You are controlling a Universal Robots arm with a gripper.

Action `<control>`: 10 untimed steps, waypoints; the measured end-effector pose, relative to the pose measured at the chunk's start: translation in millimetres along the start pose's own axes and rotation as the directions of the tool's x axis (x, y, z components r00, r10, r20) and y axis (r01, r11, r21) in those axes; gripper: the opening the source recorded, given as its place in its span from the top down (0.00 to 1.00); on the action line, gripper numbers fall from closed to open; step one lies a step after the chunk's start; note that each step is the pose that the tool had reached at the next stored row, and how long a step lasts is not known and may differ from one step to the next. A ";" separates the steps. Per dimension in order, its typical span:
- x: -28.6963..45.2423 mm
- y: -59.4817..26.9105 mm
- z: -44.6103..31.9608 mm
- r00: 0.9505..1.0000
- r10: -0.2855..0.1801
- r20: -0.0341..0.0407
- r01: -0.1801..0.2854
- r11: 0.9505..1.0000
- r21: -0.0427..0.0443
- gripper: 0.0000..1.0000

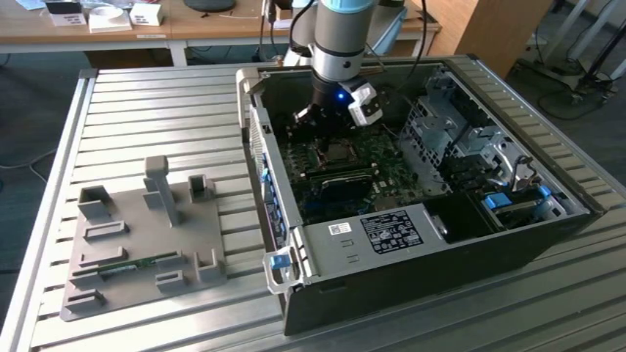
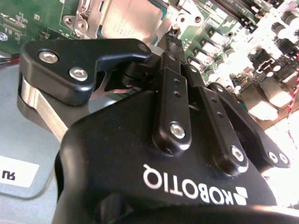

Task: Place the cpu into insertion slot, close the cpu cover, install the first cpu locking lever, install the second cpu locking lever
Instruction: 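Close the cpu cover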

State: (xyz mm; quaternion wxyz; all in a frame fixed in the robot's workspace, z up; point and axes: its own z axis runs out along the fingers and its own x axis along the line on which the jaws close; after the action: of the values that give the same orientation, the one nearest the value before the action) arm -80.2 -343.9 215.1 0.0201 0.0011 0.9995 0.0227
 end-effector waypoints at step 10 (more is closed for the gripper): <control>0.2 -0.3 5.3 1.000 0.000 0.000 0.000 1.000 0.000 0.89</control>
State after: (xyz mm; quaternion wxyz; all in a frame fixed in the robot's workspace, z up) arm -80.2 -343.9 209.8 0.0201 0.0011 0.9995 0.0226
